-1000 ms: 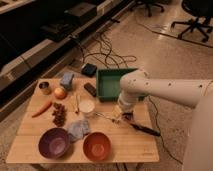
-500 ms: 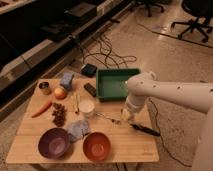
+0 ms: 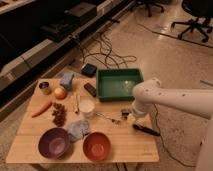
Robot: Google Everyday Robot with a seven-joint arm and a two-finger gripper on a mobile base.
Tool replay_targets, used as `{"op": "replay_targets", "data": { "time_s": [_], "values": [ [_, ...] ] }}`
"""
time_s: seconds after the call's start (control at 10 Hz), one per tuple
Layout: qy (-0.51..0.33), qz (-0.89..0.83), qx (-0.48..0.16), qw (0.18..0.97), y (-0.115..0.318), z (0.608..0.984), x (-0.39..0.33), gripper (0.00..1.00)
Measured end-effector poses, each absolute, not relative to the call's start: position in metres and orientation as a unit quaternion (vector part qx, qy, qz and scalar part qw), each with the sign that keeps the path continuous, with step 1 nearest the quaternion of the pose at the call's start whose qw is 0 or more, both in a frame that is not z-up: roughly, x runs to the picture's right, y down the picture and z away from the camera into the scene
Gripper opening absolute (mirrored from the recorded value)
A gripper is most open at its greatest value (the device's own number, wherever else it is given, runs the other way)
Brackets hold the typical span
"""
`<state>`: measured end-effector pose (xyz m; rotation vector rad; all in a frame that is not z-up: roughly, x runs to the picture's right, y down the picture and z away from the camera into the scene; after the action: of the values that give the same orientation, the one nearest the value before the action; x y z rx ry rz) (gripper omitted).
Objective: Place brush in purple bowl
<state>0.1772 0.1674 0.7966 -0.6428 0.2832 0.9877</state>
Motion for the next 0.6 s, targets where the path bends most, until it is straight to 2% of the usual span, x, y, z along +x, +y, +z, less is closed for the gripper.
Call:
{"op": "replay_targets", "data": {
  "time_s": [0.6],
  "values": [
    [0.082,0.450,-0.330,0.826,0.181,0.819,0.181,0.65]
  ]
}}
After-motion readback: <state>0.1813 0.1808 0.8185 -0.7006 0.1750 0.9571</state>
